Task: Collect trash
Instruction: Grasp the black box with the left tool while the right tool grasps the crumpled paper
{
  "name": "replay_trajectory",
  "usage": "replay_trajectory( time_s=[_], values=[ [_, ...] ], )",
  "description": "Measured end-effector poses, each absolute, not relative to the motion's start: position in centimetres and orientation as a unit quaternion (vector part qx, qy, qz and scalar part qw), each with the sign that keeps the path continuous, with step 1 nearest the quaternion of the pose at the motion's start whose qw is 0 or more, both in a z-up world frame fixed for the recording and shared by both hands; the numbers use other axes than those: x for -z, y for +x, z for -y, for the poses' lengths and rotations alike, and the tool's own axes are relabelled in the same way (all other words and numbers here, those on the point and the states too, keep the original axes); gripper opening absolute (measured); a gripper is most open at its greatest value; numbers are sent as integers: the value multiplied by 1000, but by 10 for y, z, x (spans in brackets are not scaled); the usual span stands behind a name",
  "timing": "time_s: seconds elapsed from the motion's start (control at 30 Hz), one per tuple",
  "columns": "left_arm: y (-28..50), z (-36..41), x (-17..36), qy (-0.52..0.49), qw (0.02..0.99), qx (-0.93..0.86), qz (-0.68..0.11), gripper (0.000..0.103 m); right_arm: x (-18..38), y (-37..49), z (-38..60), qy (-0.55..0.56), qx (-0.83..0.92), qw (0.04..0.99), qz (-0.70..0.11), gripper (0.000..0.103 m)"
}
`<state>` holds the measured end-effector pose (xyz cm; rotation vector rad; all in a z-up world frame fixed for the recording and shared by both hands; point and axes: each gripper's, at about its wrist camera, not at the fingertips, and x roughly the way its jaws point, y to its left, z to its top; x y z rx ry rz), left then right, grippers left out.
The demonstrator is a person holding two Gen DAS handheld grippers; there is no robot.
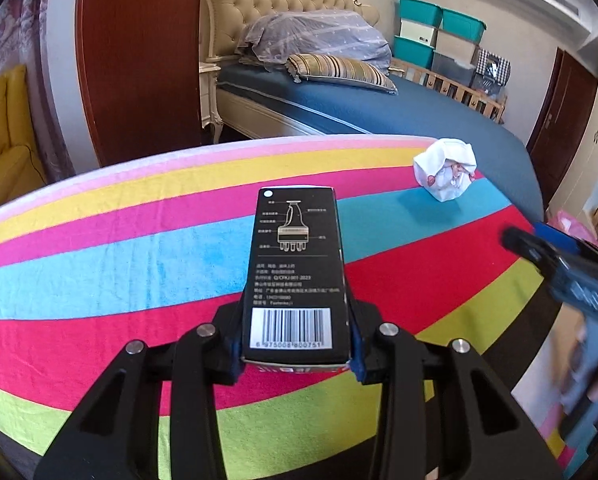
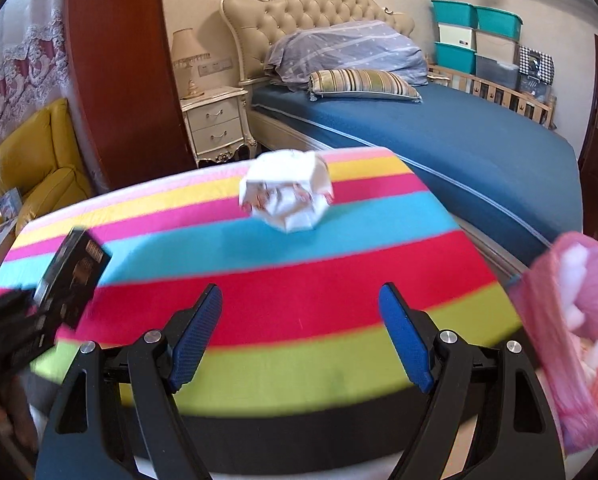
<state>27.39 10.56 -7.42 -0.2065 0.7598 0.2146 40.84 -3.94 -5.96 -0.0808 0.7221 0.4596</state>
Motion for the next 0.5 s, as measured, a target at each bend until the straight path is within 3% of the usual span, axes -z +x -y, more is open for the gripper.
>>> replay_trajectory(
  time_s=[0.1, 0.17, 0.5],
  values=[
    [271, -113, 76, -116, 916, -103, -370, 38, 57, 431, 21, -30, -227, 908, -351, 77],
    [270, -116, 76, -119, 915, -105, -370, 38, 55, 443, 9, -34, -236, 906, -349, 83],
    [274, -120, 78, -132, 910, -100, -379, 38, 73, 488, -28, -50, -194, 901, -384, 85]
  ],
)
